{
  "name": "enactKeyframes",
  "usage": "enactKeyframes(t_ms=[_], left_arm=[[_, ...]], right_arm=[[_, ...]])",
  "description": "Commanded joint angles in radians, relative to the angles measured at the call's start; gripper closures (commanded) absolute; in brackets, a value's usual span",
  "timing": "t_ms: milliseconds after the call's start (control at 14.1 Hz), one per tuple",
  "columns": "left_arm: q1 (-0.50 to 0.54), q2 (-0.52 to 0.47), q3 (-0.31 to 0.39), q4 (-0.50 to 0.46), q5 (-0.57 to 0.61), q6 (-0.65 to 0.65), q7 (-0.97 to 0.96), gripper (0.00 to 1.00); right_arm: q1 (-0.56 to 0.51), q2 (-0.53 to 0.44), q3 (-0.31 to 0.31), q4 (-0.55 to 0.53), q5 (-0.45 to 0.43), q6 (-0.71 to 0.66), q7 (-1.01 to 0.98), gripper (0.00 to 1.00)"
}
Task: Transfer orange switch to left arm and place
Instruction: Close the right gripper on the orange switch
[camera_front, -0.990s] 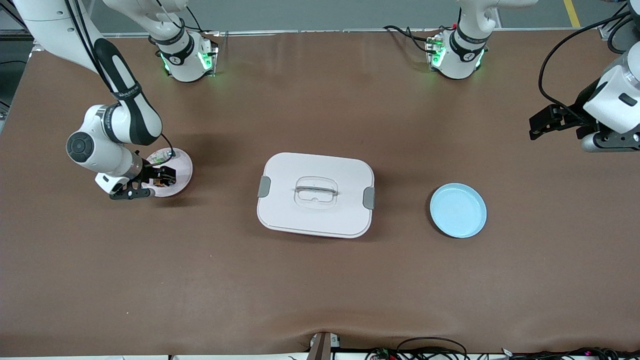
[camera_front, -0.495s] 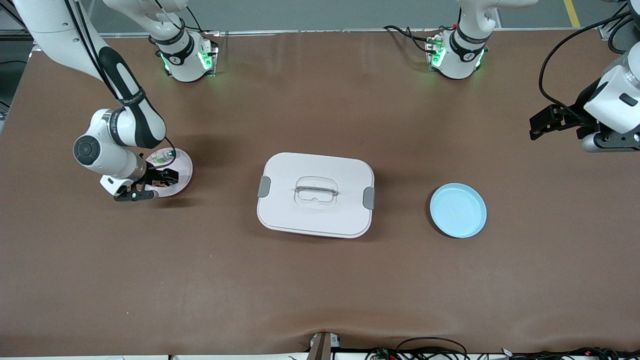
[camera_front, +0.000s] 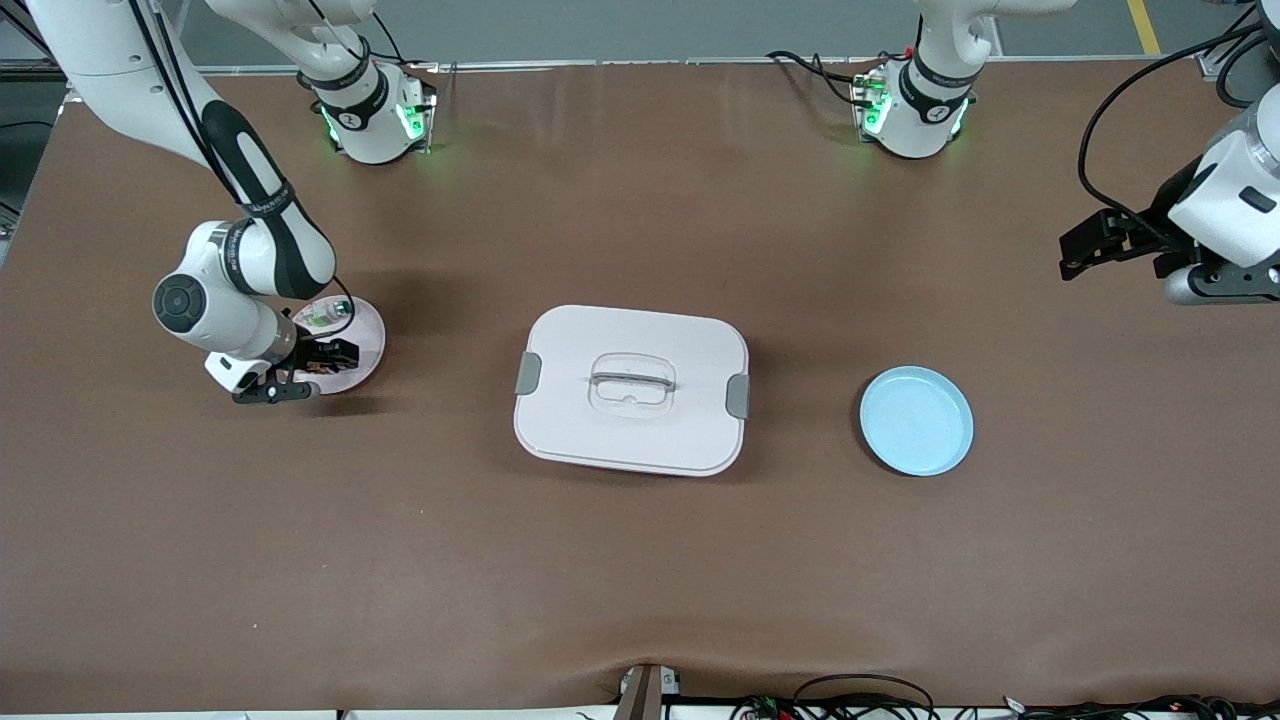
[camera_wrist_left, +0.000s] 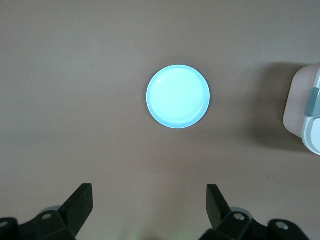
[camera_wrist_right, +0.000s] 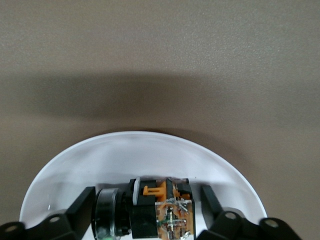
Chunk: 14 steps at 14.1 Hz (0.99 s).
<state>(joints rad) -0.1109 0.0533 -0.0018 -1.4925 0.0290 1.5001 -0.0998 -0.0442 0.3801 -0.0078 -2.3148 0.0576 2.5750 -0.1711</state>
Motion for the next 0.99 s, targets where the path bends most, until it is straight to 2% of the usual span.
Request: enactKeyframes(t_ms=[0,424,778,919], left_arm=[[0.000,0.007,-0.001,0.021,0.000,-0.014,0.005,0.00],[-0.001,0.008,0.002,0.020,0.000,-0.014,0.005,0.00],[-0.001,0.022,0.000,0.020,0.006,-0.014,0.003,0.00],[0.003,0.022,0.002,0.020,0.005,-0.014,0.012,0.00]], right_arm=[[-0.003,0.000,0.006,0.000,0.013,0.002,-0.013,0.83],[-0.002,-0.015,0.006,0.003,0.013,-0.027,-0.011,0.84],[0.018,-0.128,0.009,0.057,0.013,-0.270,0.034,0.85],[0.052,-0.174,0.009,0.136,0.013,-0.451,0.105,0.85]])
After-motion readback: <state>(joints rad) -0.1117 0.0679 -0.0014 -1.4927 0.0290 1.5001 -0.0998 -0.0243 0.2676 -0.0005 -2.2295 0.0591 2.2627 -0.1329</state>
